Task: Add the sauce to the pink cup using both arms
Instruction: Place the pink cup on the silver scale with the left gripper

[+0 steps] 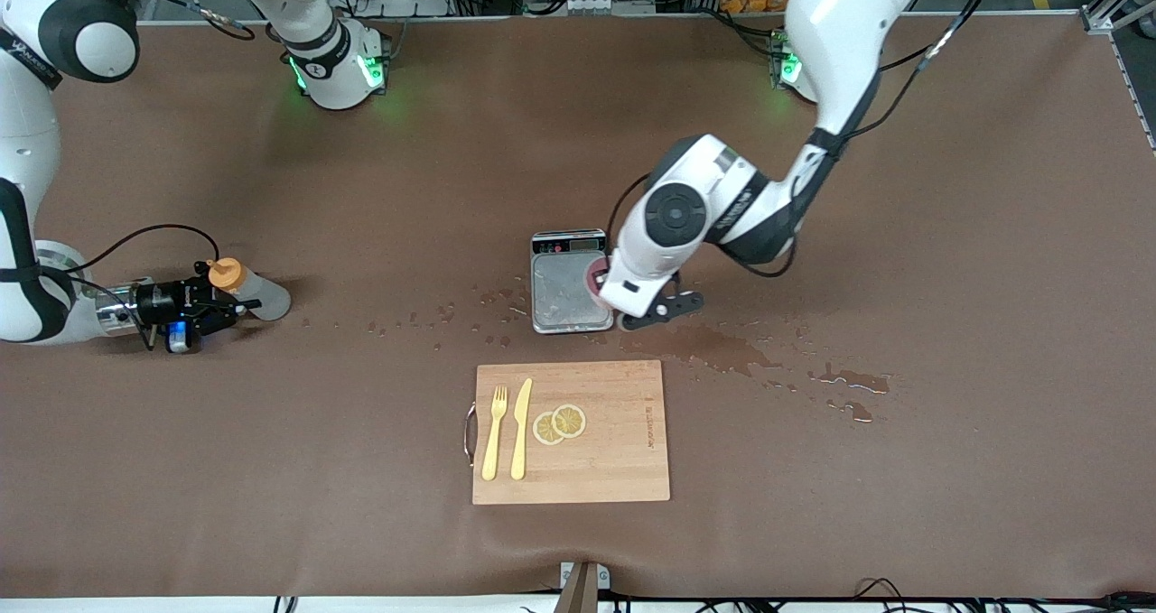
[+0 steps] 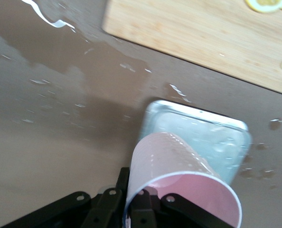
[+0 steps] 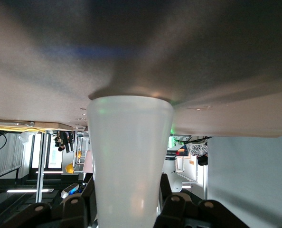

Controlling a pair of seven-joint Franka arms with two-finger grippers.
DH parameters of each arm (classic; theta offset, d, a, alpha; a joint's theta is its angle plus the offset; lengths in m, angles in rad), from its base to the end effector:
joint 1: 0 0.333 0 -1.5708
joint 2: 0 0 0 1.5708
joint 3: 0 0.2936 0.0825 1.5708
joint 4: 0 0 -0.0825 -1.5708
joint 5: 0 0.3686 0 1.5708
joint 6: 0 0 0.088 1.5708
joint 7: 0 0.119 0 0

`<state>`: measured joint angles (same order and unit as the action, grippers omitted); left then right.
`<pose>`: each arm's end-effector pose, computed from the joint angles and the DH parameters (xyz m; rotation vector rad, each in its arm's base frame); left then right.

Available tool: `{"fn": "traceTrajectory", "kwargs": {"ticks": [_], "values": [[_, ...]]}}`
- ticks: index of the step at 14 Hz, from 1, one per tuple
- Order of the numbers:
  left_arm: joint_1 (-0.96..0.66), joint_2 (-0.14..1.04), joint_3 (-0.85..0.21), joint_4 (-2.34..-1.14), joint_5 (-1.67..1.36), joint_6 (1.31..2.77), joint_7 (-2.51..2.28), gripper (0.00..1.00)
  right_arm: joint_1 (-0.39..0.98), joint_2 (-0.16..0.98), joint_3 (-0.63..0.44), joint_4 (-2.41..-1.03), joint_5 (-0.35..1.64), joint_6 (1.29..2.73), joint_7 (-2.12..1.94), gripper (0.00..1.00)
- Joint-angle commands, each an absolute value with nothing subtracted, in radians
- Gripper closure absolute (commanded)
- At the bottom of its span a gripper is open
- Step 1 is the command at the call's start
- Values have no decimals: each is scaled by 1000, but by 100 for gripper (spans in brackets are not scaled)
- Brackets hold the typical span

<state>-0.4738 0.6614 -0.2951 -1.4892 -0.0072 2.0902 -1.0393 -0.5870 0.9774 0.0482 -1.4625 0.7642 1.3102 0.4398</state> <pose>0.5094 -0.4522 0.2726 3.0006 0.5000 -0.2559 0.5214 -0.2034 0.0991 -1.6005 1.1671 1.2023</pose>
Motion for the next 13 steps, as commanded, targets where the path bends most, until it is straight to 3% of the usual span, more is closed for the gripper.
{"fn": "traceTrajectory", "kwargs": {"ticks": [1,9,10,11,12,13], "values": [[-538,744,-272,-1379,5,2078,-1092,100,-583,951,52,-1453,773,1276,498,68],[-591,805,-252,-1379,6,2209,-1092,100,-509,855,67,-1425,776,1269,782,63],[-591,805,-252,-1381,6,2210,-1092,83,-491,839,67,-1419,775,1269,825,63],[-591,805,-252,-1381,6,2210,-1092,26,-477,825,67,-1408,775,1269,868,63],[-598,804,-250,-1381,11,2210,-1088,0,-466,815,67,-1405,775,1267,903,63],[-601,792,-250,-1381,26,2209,-1089,0,-457,807,67,-1404,773,1258,923,63]]}}
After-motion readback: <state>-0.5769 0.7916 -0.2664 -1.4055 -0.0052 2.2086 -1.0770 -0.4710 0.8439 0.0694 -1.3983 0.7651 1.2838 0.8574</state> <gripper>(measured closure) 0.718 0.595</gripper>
